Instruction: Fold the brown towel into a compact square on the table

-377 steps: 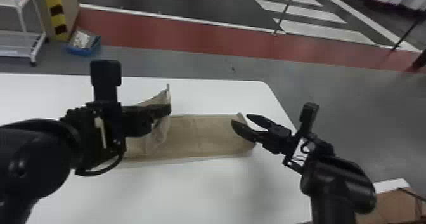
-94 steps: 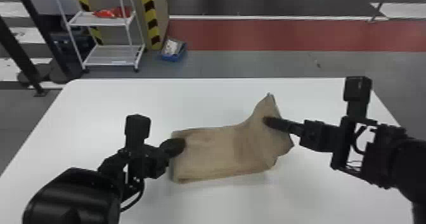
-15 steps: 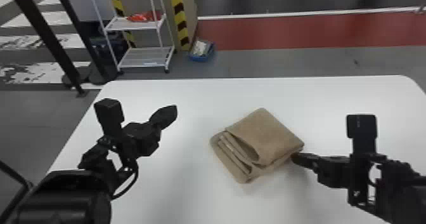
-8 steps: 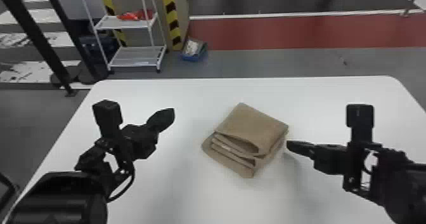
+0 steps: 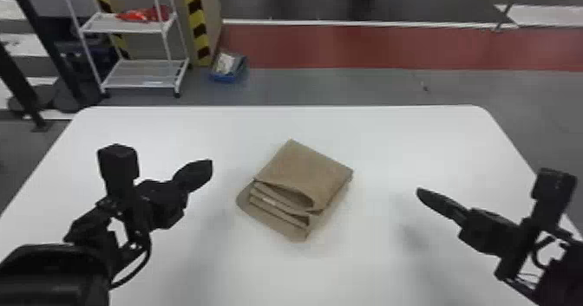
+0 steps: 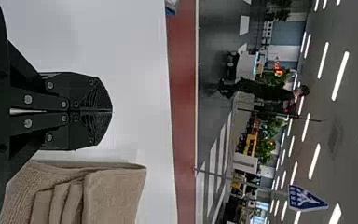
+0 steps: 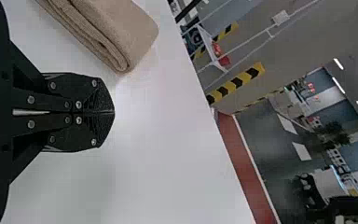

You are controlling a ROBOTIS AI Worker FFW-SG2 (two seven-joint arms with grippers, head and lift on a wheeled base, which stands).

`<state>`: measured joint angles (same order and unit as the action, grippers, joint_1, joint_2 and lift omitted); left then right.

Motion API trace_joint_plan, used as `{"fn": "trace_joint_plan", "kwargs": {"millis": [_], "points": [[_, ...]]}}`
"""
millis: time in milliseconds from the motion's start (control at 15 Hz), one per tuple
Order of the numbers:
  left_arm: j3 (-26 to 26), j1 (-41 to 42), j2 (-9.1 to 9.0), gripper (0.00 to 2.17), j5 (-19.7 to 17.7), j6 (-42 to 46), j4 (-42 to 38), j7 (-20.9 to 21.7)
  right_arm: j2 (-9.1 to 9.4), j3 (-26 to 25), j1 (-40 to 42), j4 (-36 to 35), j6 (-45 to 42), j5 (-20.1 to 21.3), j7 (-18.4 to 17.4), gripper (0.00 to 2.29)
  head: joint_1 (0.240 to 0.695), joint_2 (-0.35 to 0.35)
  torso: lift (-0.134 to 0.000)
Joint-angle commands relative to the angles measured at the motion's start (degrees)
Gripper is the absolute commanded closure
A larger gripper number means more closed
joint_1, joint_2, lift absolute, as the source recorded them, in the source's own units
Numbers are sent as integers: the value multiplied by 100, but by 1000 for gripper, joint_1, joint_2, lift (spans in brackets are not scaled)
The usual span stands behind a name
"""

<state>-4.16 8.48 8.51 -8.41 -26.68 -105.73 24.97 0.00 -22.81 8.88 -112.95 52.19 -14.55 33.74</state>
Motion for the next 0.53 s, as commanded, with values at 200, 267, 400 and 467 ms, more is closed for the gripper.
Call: {"fn": "trace_joint_plan", "kwargs": {"millis": [200,267,400,467], "points": [[240,-39,-16,1993,94,18,316,131,5,-690,518,-175,-565,-557,141,579,695,-118,-124],[249,-39,-34,1993,94,105,369,148,5,-734,562,-201,-565,-601,177,579,695,-134,-124],[346,-162,-16,1993,120,176,536,227,5,-813,677,-280,-565,-751,229,579,695,-158,-124],[390,-224,-25,1993,173,176,606,333,5,-874,721,-316,-565,-803,256,579,695,-163,-124]]}}
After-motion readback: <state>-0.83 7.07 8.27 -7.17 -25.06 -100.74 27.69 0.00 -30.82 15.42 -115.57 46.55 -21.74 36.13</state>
